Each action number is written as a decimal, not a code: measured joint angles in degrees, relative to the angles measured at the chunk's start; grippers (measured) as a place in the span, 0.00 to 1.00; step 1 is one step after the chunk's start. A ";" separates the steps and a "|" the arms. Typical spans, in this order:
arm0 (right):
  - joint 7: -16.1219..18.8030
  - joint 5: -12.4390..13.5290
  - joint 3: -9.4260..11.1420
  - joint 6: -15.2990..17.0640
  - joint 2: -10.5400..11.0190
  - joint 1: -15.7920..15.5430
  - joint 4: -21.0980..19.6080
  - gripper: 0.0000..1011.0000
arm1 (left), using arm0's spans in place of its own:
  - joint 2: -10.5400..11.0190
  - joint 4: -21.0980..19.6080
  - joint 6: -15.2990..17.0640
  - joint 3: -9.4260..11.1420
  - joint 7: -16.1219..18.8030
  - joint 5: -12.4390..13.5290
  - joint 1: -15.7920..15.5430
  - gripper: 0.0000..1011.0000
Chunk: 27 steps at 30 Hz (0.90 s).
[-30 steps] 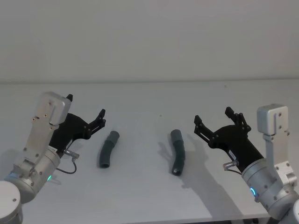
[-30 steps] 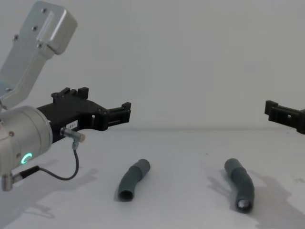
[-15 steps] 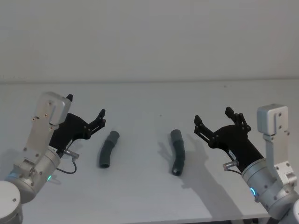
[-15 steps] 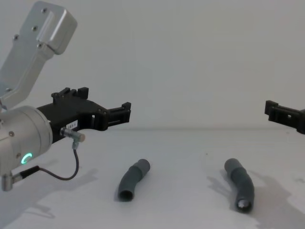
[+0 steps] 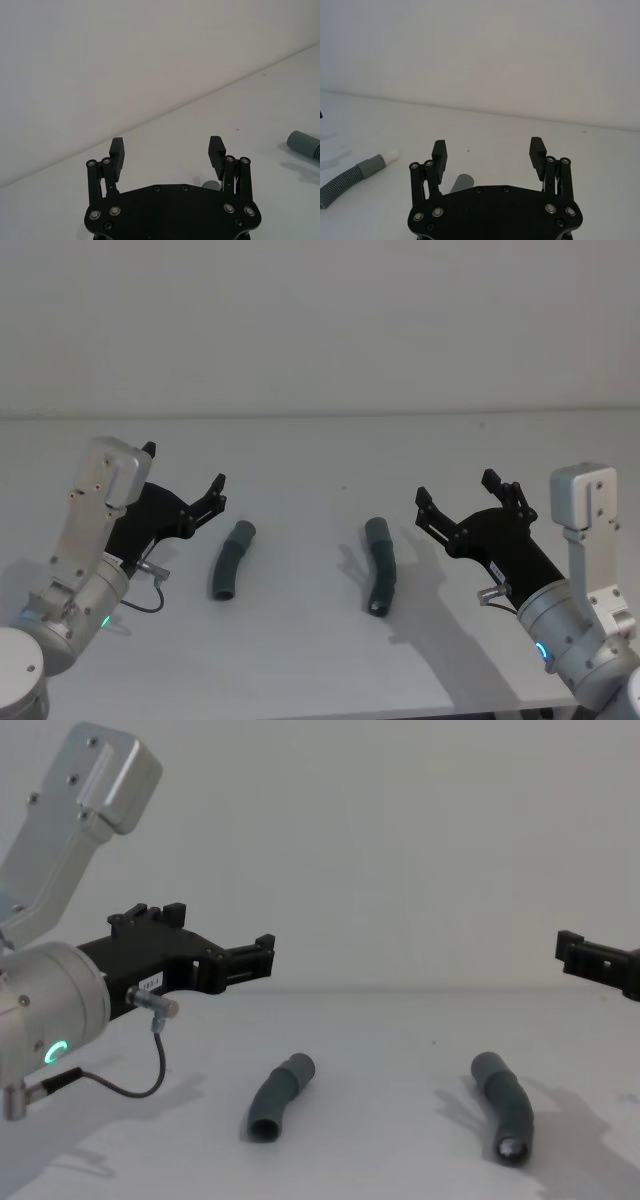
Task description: Use both hands to pick up one end of the pipe from the table, align the ends, and insert them.
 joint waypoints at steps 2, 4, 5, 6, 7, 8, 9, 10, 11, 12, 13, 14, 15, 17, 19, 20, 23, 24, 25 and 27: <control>0.00 0.00 0.00 0.00 0.00 0.00 0.00 0.99 | 0.00 0.00 0.00 0.00 0.00 0.00 0.00 0.99; 0.00 0.01 0.00 0.00 0.00 0.00 0.00 0.99 | 0.00 0.00 0.00 0.00 0.00 0.00 0.00 0.99; 0.00 0.00 0.00 0.00 0.00 0.00 0.00 0.99 | 0.00 0.00 0.00 0.00 0.00 -0.01 0.00 0.99; 0.00 0.00 0.00 0.00 0.00 0.00 0.00 0.99 | 0.00 0.00 0.00 0.00 0.00 0.00 0.00 0.99; 0.00 0.00 0.00 0.00 0.00 0.00 0.00 0.99 | 0.00 0.00 0.00 0.00 0.00 0.00 0.00 0.99; 0.00 0.00 0.00 0.00 0.00 0.00 0.00 0.99 | 0.00 0.00 0.00 0.00 0.00 0.00 0.00 0.99; 0.00 0.00 0.00 0.00 0.00 0.00 0.00 0.99 | 0.00 0.00 0.00 0.00 0.00 0.00 0.00 0.99; 0.00 0.00 0.00 0.00 0.00 0.00 0.00 0.99 | 0.00 0.00 0.00 0.00 0.00 0.00 0.00 0.99; 0.00 0.00 0.00 0.00 0.00 0.00 0.00 0.99 | 0.00 0.00 0.00 0.00 0.00 0.00 0.00 0.99; 0.00 0.00 0.00 0.00 0.00 0.00 0.00 0.99 | 0.00 0.00 0.00 0.00 0.00 0.00 0.00 0.99; 0.00 0.00 0.00 0.00 0.00 0.00 0.00 0.99 | 0.00 0.00 0.00 0.00 0.00 0.00 0.00 0.99; 0.00 0.00 0.00 0.00 0.00 0.00 0.00 0.99 | 0.00 0.00 0.00 0.00 0.00 0.00 0.00 0.99; 0.00 0.00 0.00 0.00 0.00 0.00 0.00 0.99 | 0.00 0.00 0.00 0.00 0.00 0.00 0.00 0.99; 0.00 0.00 0.00 0.00 0.00 0.00 0.00 0.99 | 0.00 0.00 0.00 0.00 0.00 0.00 0.00 0.99; 0.00 0.00 0.00 0.00 0.00 0.00 0.00 0.99 | 0.00 0.00 0.00 0.00 0.00 0.00 0.00 0.99; 0.00 0.00 0.00 0.00 0.00 0.00 0.00 0.99 | 0.00 0.00 0.00 0.00 0.00 0.00 0.00 0.99; 0.00 0.00 0.00 0.00 0.00 0.00 0.00 0.99 | 0.00 0.00 0.00 0.00 0.00 0.00 0.00 0.99; 0.00 0.00 0.00 0.00 0.00 0.00 0.00 0.99 | 0.00 0.00 0.00 0.00 0.00 0.00 0.00 0.99; 0.00 0.00 0.00 0.00 0.00 0.00 0.00 0.99 | 0.00 0.00 0.00 0.00 0.00 0.00 0.00 0.99; -0.01 0.00 0.02 0.01 -0.01 -0.03 0.00 0.99 | 0.00 0.00 0.00 0.00 0.00 0.00 0.00 0.99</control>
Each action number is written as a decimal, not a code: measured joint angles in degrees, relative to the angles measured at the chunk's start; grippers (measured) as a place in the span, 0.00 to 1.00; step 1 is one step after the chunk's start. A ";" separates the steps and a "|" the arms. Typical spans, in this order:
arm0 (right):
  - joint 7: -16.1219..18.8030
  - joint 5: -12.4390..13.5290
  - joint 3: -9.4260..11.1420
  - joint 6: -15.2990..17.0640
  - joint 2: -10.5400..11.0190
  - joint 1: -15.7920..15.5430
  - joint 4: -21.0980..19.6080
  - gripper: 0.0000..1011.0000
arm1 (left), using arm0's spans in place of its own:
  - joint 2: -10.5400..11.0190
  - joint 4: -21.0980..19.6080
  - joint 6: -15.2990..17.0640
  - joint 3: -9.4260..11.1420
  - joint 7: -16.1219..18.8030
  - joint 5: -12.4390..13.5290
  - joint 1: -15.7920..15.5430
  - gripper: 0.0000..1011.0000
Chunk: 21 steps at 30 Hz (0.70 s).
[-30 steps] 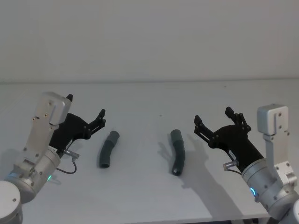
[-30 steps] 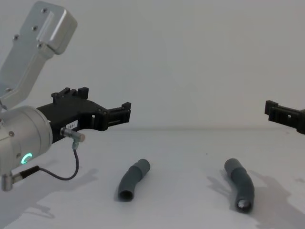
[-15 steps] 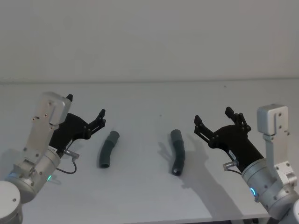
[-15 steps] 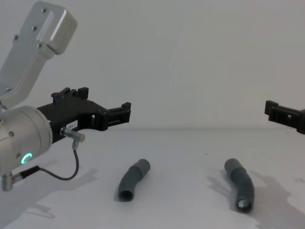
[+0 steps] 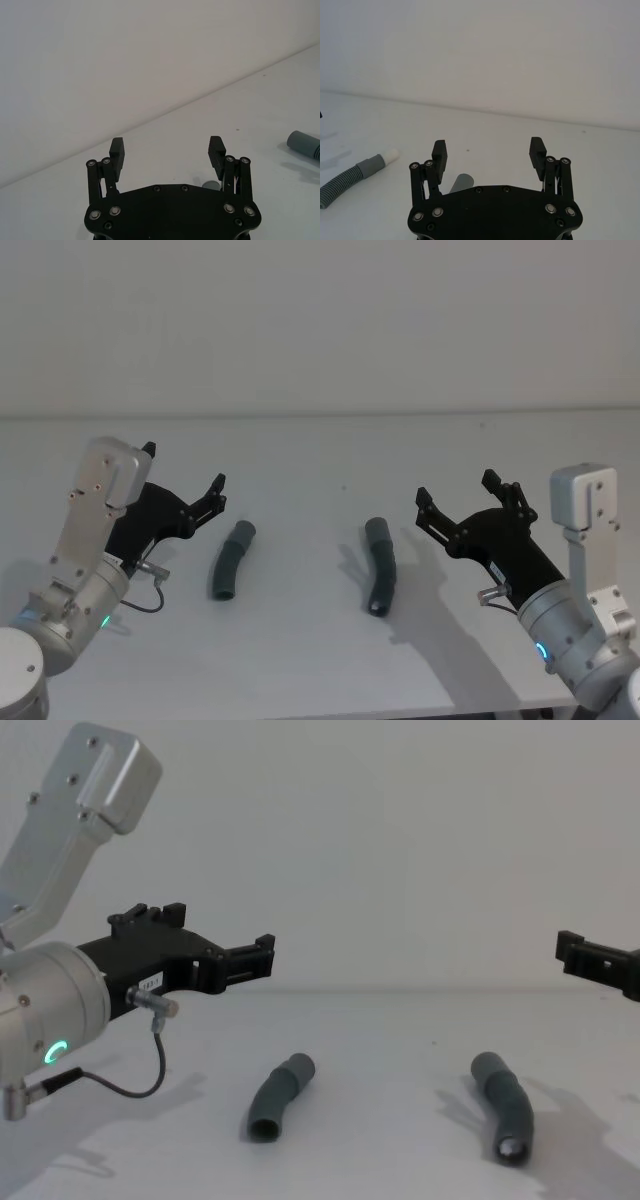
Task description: Use both hands to pick up one end of the pipe from the table, align the ends, and insert them.
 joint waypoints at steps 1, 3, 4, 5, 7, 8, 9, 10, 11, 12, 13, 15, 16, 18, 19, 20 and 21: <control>-0.01 -0.01 0.01 0.02 -0.01 -0.03 0.00 0.99 | 0.01 0.00 0.00 0.00 0.00 0.00 0.00 0.99; -0.18 -0.14 0.07 0.23 -0.03 -0.15 -0.01 0.99 | 0.01 0.00 0.00 0.00 0.00 0.00 0.00 0.99; -0.35 -0.21 0.09 0.46 -0.05 -0.19 -0.04 0.99 | 0.00 0.00 0.00 0.00 0.00 0.00 0.00 0.99; -0.47 -0.26 0.12 0.65 -0.06 -0.24 -0.07 0.99 | 0.01 0.00 0.00 0.00 0.00 0.00 0.00 0.99; -0.84 -0.47 0.19 1.50 -0.11 -0.39 -0.25 0.99 | 0.00 0.00 0.00 0.00 0.00 0.00 0.00 0.99; -1.00 -0.58 0.22 1.96 -0.14 -0.48 -0.33 0.99 | 0.00 0.00 0.00 0.00 0.00 0.00 0.00 0.99; -1.30 -0.71 0.23 2.68 -0.18 -0.59 -0.47 0.99 | 0.01 0.00 0.00 0.00 0.00 0.00 0.00 0.99; -1.42 -0.77 0.23 3.09 -0.20 -0.64 -0.56 0.99 | 0.01 0.00 0.00 0.00 0.00 0.00 0.00 0.99; -1.56 -0.85 0.24 3.69 -0.22 -0.68 -0.64 0.99 | 0.01 0.00 0.00 0.00 0.00 0.00 0.00 0.99; -1.77 -0.91 0.24 4.15 -0.25 -0.71 -0.71 0.99 | 0.00 0.00 0.00 0.00 0.00 0.00 0.00 0.99; -1.85 -0.94 0.24 4.46 -0.28 -0.75 -0.77 0.99 | 0.01 0.00 0.00 0.00 0.00 0.00 0.00 0.99; -2.42 -1.16 0.20 6.76 -0.42 -0.82 -1.01 0.99 | 0.01 0.00 0.00 0.00 0.00 0.00 0.00 0.99; -2.55 -1.21 0.15 7.31 -0.48 -0.82 -1.10 0.99 | 0.00 0.00 0.00 0.00 0.00 0.00 0.00 0.99; -2.81 -1.30 0.06 8.67 -0.56 -0.81 -1.17 0.99 | 0.01 0.00 0.00 0.00 0.00 0.00 0.00 0.99; -3.03 -1.37 -0.05 9.87 -0.67 -0.74 -1.21 0.99 | 0.00 0.00 0.00 0.00 0.00 0.00 0.00 0.99; -3.14 -1.40 -0.11 10.52 -0.73 -0.67 -1.23 0.99 | 0.00 0.00 0.00 0.00 0.00 0.00 0.00 0.99; -3.21 -1.45 -0.22 11.12 -0.80 -0.59 -1.23 0.99 | 0.00 0.00 0.00 0.00 0.00 0.00 0.00 0.99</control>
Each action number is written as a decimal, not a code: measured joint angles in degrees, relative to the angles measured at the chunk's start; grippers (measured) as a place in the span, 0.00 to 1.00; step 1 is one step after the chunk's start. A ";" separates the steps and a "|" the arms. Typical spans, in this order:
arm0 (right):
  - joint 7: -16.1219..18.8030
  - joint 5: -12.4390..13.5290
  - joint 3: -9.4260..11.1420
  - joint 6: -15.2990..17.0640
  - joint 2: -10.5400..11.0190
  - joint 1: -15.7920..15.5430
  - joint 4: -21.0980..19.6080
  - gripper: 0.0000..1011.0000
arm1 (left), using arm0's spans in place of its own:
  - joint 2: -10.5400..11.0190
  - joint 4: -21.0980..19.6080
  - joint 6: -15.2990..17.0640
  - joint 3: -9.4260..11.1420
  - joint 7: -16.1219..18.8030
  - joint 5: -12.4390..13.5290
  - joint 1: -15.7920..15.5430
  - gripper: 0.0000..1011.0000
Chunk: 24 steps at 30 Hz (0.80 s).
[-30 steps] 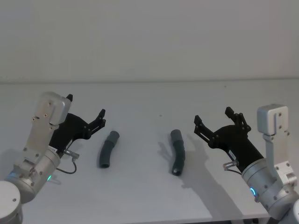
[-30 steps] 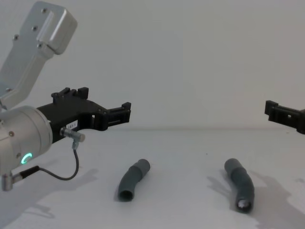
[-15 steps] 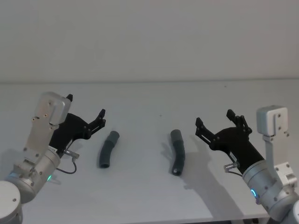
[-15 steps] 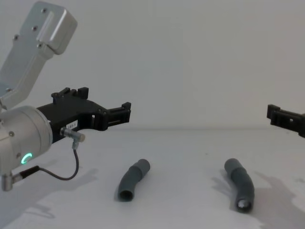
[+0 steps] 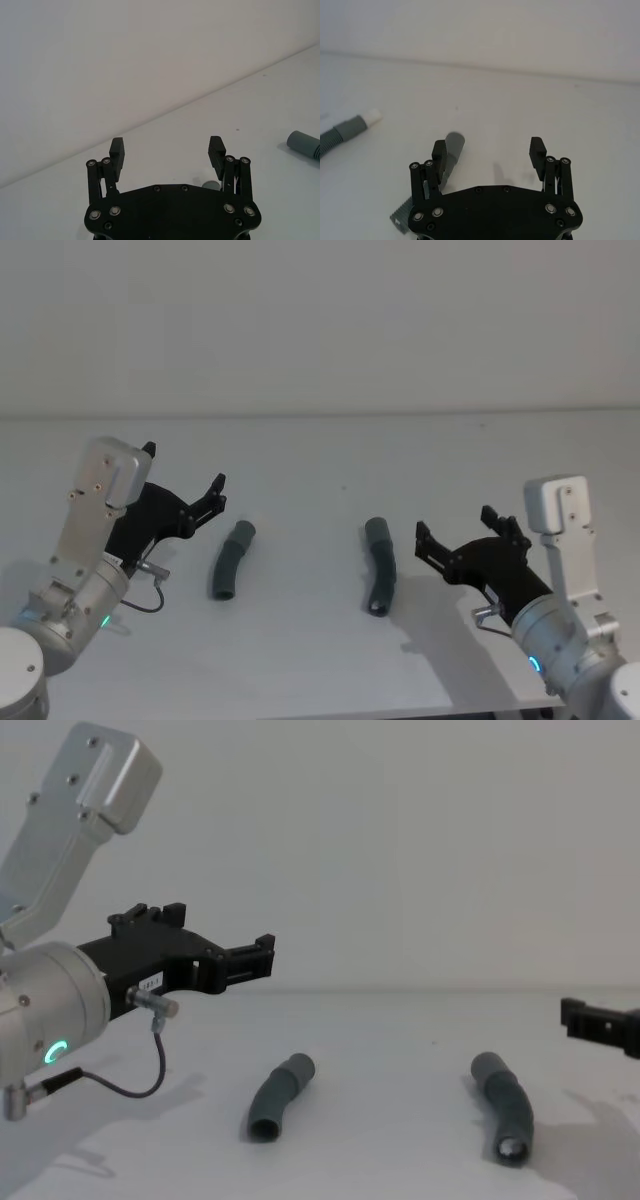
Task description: Use both hands to pick up one end of the pipe from the table, align the ends, and insert them.
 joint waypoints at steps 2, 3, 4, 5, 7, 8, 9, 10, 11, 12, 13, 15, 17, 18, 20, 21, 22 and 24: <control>-0.22 -0.12 -0.28 2.03 -0.19 0.30 0.00 0.99 | 0.00 0.00 0.00 0.00 0.00 0.00 0.00 0.99; -0.31 -0.15 -0.41 2.59 -0.29 0.46 0.00 0.99 | 0.00 0.00 0.00 0.00 0.00 0.00 0.00 0.99; -0.34 -0.18 -0.52 3.12 -0.36 0.58 0.03 0.99 | 0.00 0.00 0.00 0.00 0.00 0.00 0.00 0.99; -0.37 -0.25 -0.75 4.15 -0.51 0.84 0.09 0.99 | 0.00 0.00 0.00 0.00 0.00 0.00 0.00 0.99; -0.37 -0.37 -1.10 5.59 -0.69 1.20 0.20 0.99 | 0.00 0.00 0.00 0.00 0.00 0.00 0.00 0.99; -0.37 -0.40 -1.28 6.02 -0.78 1.37 0.26 0.99 | 0.00 0.00 0.00 0.00 0.00 0.00 0.00 0.99; -0.36 -0.44 -1.39 6.41 -0.83 1.48 0.28 0.99 | 0.00 0.00 0.00 0.00 0.00 0.00 0.00 0.99; -0.34 -0.54 -1.63 7.22 -0.92 1.73 0.32 0.99 | 0.00 0.00 0.00 0.00 0.00 0.00 0.00 0.99; -0.34 -0.54 -1.63 7.22 -0.92 1.73 0.32 0.99 | 0.00 0.00 0.00 0.00 0.00 0.00 0.00 0.99; -0.24 -0.59 -1.85 7.72 -0.99 1.95 0.34 0.99 | 0.00 0.00 0.00 0.00 0.00 0.00 0.00 0.99; -0.02 -0.66 -2.14 8.42 -1.06 2.21 0.36 0.99 | 0.00 0.00 0.00 0.00 0.00 0.00 0.00 0.99; 0.13 -0.75 -2.38 8.90 -1.10 2.42 0.39 0.99 | 0.00 0.00 0.00 0.00 0.00 0.00 0.00 0.99; 0.39 -0.87 -2.59 9.40 -1.12 2.65 0.42 0.99 | 0.00 0.00 0.00 0.00 0.00 0.00 0.00 0.99; 0.56 -1.01 -2.82 9.83 -1.13 2.82 0.46 0.99 | 0.00 0.00 0.00 0.00 0.00 0.00 0.00 0.99; 0.86 -1.23 -3.22 10.53 -1.15 3.16 0.55 0.99 | 0.00 0.00 0.00 0.00 0.00 0.00 0.00 0.99; 0.96 -1.31 -3.35 10.70 -1.16 3.28 0.60 0.99 | 0.00 0.00 0.00 0.00 0.00 0.00 0.00 0.99; 1.03 -1.41 -3.52 10.92 -1.17 3.45 0.67 0.99 | 0.00 0.00 0.00 0.00 0.00 0.00 0.00 0.99; 1.27 -1.62 -3.83 11.48 -1.24 3.82 0.89 0.99 | 0.00 0.00 0.00 0.00 0.00 0.00 0.00 0.99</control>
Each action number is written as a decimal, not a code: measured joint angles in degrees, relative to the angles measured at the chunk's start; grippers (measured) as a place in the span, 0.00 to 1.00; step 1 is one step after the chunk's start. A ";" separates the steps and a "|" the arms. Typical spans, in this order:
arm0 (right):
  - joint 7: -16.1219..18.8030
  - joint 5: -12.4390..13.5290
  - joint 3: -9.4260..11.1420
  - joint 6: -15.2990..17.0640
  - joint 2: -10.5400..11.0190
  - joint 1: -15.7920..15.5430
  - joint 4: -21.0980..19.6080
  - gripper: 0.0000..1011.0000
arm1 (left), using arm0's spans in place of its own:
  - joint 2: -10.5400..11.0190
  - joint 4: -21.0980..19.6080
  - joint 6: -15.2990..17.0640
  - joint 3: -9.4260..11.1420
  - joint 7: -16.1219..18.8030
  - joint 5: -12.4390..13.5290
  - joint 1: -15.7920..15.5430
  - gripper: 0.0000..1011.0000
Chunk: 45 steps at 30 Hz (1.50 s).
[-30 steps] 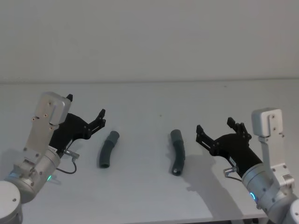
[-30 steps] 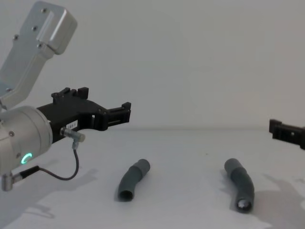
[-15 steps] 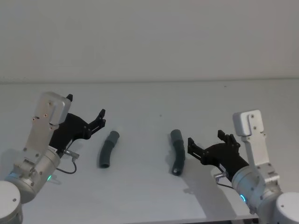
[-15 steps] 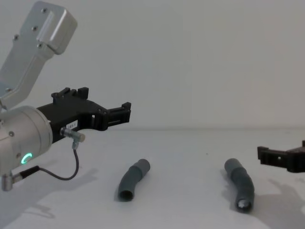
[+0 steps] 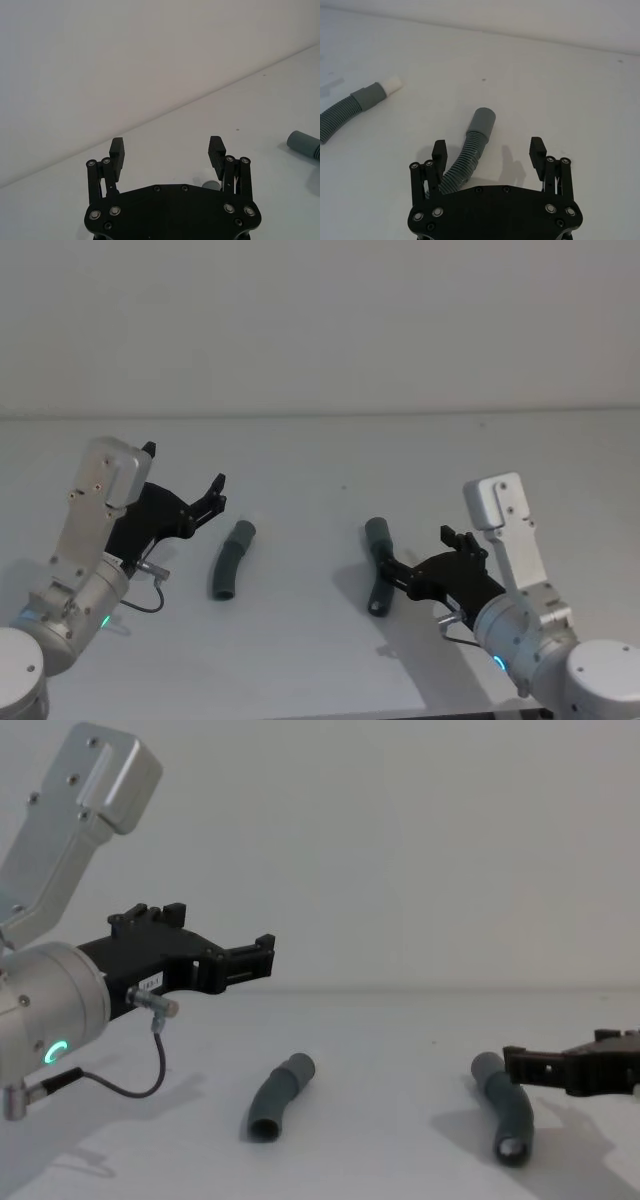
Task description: Use both hands to pick up one end of the pipe from the table, align the ends, and insert them.
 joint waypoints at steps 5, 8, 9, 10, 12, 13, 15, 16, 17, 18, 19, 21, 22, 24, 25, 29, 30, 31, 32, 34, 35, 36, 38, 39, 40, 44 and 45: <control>0.22 -0.45 -0.56 1.35 -0.28 0.93 0.71 0.99 | 0.00 0.00 0.00 0.00 0.00 0.00 0.00 0.99; 0.40 -0.77 -0.93 2.41 -0.61 1.83 1.57 0.99 | 0.00 0.00 0.00 0.00 0.00 0.00 0.00 0.99; 0.44 -0.83 -0.99 2.70 -0.68 2.02 1.77 0.99 | 0.00 0.00 0.00 0.00 0.00 0.00 0.00 0.99; 0.46 -0.89 -1.07 2.92 -0.77 2.25 2.02 0.99 | 0.00 0.00 0.00 0.00 0.00 0.00 0.00 0.99; 0.50 -1.03 -1.18 3.44 -0.93 2.64 2.42 0.99 | 0.00 0.00 0.00 0.00 0.00 0.01 0.00 0.99; 0.53 -1.17 -1.31 3.81 -1.14 3.08 2.88 0.99 | 0.00 0.00 0.00 0.00 0.00 0.00 0.00 0.99; 0.57 -1.33 -1.47 4.40 -1.41 3.74 3.48 0.99 | 0.00 0.00 0.00 0.00 0.00 0.00 0.00 0.99; 0.59 -1.38 -1.52 4.58 -1.51 3.95 3.70 0.99 | 0.00 0.00 0.00 0.00 0.00 0.00 0.00 0.99; 0.61 -1.44 -1.60 4.78 -1.64 4.23 3.98 0.99 | 0.00 0.00 0.00 0.00 0.00 0.00 0.00 0.99; 0.66 -1.57 -1.74 5.11 -1.79 4.63 4.37 0.99 | 0.00 0.00 0.00 0.00 0.00 0.00 0.00 0.99; 0.66 -1.57 -1.74 5.11 -1.79 4.63 4.37 0.99 | 0.00 0.00 0.00 0.00 0.00 0.00 0.00 0.99; 0.82 -1.72 -1.92 5.70 -2.04 5.24 4.90 0.99 | 0.00 0.00 0.00 0.00 0.00 0.00 0.00 0.99; 0.95 -1.83 -2.03 5.98 -2.18 5.65 5.22 0.99 | 0.00 0.00 0.00 0.00 0.00 0.00 0.00 0.99; 1.03 -1.95 -2.19 6.25 -2.34 6.09 5.55 0.99 | 0.00 0.00 0.00 0.00 0.00 0.00 0.00 0.99; 1.09 -2.06 -2.29 6.52 -2.47 6.41 5.83 0.99 | 0.00 0.00 0.00 0.00 0.00 0.00 0.00 0.99; 1.39 -2.31 -2.58 7.31 -2.75 7.21 6.52 0.99 | 0.00 0.00 0.00 0.00 0.00 0.00 0.00 0.99; 1.43 -2.39 -2.65 7.54 -2.79 7.35 6.64 0.99 | 0.00 0.00 0.00 0.00 0.00 0.00 0.00 0.99; 1.51 -2.51 -2.75 7.86 -2.85 7.58 6.86 0.99 | 0.00 0.00 0.00 0.00 0.00 0.00 0.00 0.99; 1.56 -2.55 -2.80 8.01 -2.88 7.68 6.97 0.99 | 0.00 0.00 0.00 0.00 0.00 0.00 0.00 0.99; 1.71 -2.64 -2.93 8.31 -2.94 7.91 7.20 0.99 | 0.00 0.00 0.00 0.00 0.00 0.00 0.00 0.99; 1.86 -2.76 -3.04 8.64 -2.99 8.12 7.40 0.99 | 0.00 0.00 0.00 0.00 0.00 0.00 0.00 0.99; 1.93 -2.86 -3.14 8.93 -3.03 8.25 7.61 0.99 | 0.00 0.00 0.00 0.00 0.00 0.00 0.00 0.99; 2.02 -2.99 -3.23 9.27 -3.08 8.42 7.83 0.99 | 0.00 0.00 0.00 0.00 0.00 0.00 0.00 0.99; 2.06 -3.02 -3.28 9.40 -3.10 8.50 7.95 0.99 | 0.00 0.00 0.00 0.00 0.00 0.00 0.00 0.99; 2.12 -3.07 -3.31 9.53 -3.11 8.55 8.06 0.99 | 0.00 0.00 0.00 0.00 0.00 0.00 0.00 0.99; 2.30 -3.35 -3.48 10.20 -3.26 8.92 8.73 0.99 | 0.00 0.00 0.00 0.00 0.00 0.00 0.00 0.99; 2.33 -3.45 -3.54 10.37 -3.35 9.09 9.03 0.99 | 0.00 0.00 0.00 0.00 0.00 0.00 0.00 0.99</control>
